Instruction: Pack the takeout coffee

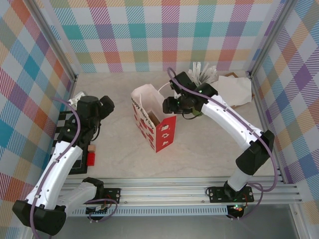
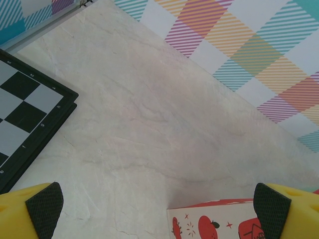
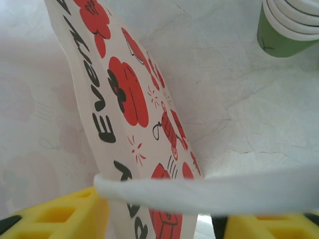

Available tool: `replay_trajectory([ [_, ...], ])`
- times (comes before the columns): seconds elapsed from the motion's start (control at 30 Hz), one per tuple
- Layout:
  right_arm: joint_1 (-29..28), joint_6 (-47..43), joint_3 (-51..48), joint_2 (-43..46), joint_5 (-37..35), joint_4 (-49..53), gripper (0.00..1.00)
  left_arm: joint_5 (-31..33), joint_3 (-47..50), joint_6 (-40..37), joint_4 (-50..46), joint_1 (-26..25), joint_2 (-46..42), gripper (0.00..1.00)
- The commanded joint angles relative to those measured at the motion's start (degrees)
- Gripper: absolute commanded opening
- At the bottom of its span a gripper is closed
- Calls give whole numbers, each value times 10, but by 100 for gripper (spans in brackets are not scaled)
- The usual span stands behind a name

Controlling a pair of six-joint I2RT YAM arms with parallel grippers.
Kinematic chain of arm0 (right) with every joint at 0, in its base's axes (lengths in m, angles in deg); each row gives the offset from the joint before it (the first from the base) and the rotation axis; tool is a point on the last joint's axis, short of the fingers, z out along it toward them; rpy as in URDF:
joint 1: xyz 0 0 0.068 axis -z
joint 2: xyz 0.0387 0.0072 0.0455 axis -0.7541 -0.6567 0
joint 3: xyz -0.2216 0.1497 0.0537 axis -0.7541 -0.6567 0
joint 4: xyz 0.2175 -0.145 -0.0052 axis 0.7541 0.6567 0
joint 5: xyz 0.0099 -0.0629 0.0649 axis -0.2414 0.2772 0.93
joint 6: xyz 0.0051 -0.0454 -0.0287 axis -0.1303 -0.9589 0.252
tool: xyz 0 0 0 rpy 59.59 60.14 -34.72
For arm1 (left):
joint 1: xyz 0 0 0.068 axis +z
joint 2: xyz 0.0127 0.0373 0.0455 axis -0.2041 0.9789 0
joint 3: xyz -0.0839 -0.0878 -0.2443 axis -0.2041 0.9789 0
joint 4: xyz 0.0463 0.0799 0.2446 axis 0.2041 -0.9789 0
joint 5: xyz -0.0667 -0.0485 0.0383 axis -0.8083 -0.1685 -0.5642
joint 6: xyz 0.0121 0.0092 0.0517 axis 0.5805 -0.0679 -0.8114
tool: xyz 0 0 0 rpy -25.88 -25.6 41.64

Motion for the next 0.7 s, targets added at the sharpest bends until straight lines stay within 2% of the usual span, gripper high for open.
replay_trajectory([
  [0.0, 0, -93, 35, 10, 3, 52, 65, 2, -24, -5, -1, 3, -1, 100],
  [0.1, 5, -147, 36, 37, 14, 72, 79, -8, -23, -16, 7, 4, -1, 100],
  [0.2, 13, -183, 11, 76, 46, 52, 86, -41, -19, -31, 32, 5, 2, 100],
  [0.27, 16, -198, -12, 94, 88, 24, 100, -84, -15, -41, 58, 5, 9, 100],
  [0.3, 15, -196, -20, 97, 97, 13, 100, -111, -15, -45, 71, 6, 18, 100],
  [0.37, 17, -158, -30, 91, 63, -2, 100, -170, -25, -43, 81, 6, 44, 100],
  [0.4, 19, -136, -36, 86, 61, -13, 100, -183, -30, -20, 80, 5, 61, 100],
  [0.53, 24, -75, -79, 74, 150, -97, 100, -185, -19, 107, 81, 5, 112, 100],
  [0.67, 23, -56, -80, 54, 212, -109, 100, -155, 13, 205, 71, 5, 134, 100],
])
